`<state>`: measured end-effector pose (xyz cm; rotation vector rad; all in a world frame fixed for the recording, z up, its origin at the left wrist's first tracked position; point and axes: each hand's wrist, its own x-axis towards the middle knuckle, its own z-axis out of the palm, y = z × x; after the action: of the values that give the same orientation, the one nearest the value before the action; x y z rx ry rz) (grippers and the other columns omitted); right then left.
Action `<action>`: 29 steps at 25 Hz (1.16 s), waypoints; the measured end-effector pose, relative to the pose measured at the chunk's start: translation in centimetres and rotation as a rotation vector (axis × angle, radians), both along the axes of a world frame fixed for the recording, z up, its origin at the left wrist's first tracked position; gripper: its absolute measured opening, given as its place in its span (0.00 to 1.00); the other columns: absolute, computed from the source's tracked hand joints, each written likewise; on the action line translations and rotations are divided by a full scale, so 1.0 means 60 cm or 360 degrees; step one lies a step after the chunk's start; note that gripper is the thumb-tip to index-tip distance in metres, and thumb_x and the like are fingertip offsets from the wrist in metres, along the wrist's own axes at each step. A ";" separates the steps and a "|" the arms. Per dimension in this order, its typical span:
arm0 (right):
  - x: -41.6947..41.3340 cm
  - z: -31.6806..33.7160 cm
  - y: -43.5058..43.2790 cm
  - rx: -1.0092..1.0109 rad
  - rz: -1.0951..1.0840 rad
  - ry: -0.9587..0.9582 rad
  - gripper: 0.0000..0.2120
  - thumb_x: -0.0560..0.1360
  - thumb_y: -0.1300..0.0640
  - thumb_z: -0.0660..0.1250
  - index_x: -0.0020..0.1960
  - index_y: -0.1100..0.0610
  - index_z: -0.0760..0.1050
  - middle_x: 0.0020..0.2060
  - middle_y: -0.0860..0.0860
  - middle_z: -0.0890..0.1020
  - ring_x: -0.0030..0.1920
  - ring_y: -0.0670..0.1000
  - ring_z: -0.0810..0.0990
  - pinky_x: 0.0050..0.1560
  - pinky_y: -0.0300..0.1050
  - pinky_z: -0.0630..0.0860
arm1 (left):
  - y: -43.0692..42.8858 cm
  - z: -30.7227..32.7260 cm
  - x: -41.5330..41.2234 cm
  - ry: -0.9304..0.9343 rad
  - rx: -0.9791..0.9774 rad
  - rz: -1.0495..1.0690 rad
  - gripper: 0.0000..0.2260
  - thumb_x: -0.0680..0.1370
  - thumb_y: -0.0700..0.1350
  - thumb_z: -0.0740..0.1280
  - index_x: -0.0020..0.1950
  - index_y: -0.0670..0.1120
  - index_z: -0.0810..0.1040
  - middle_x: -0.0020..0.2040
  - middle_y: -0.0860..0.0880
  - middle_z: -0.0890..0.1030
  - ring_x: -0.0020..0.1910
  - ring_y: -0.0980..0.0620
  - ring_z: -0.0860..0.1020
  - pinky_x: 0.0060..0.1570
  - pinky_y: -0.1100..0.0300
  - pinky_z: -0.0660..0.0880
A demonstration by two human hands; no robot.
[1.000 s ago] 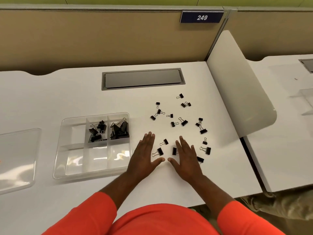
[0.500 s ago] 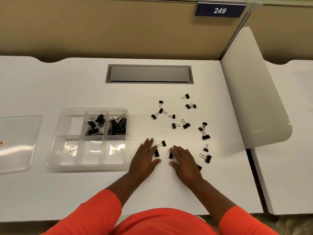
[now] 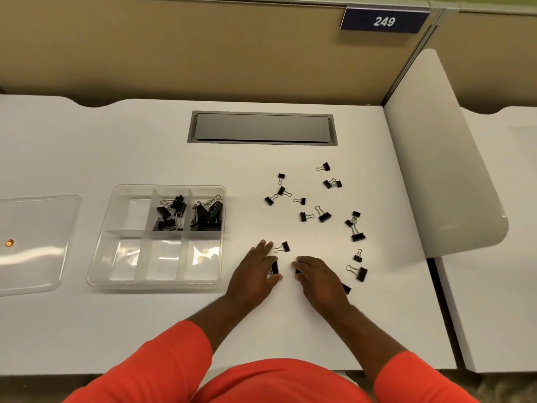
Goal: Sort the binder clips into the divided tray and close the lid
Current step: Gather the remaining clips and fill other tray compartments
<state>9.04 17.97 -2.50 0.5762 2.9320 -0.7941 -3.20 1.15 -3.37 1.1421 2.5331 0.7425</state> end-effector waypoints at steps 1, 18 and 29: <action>-0.003 0.005 -0.003 -0.0010 -0.0032 0.0007 0.16 0.79 0.60 0.67 0.67 0.55 0.79 0.67 0.52 0.79 0.67 0.53 0.76 0.65 0.45 0.72 | -0.003 0.005 -0.001 0.0014 0.0030 -0.0006 0.19 0.77 0.53 0.70 0.65 0.45 0.78 0.76 0.49 0.67 0.77 0.53 0.58 0.76 0.55 0.56; -0.136 0.069 -0.178 -0.0075 -0.0034 0.0552 0.18 0.74 0.62 0.73 0.63 0.55 0.80 0.61 0.50 0.82 0.62 0.49 0.80 0.62 0.44 0.76 | -0.193 0.080 -0.095 0.0216 0.0257 0.0243 0.18 0.75 0.56 0.71 0.62 0.49 0.79 0.71 0.51 0.74 0.74 0.54 0.66 0.70 0.61 0.63; -0.180 0.073 -0.292 -0.0152 -0.0098 0.0570 0.20 0.76 0.62 0.70 0.67 0.53 0.77 0.64 0.46 0.80 0.64 0.46 0.78 0.66 0.42 0.73 | -0.298 0.066 -0.153 0.0212 0.0160 0.0159 0.26 0.75 0.61 0.68 0.70 0.50 0.74 0.75 0.51 0.69 0.77 0.53 0.61 0.74 0.52 0.62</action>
<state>-1.74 0.45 1.86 0.5725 3.1807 -1.1472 -12.36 -16.71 0.57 1.1389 2.7081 0.8539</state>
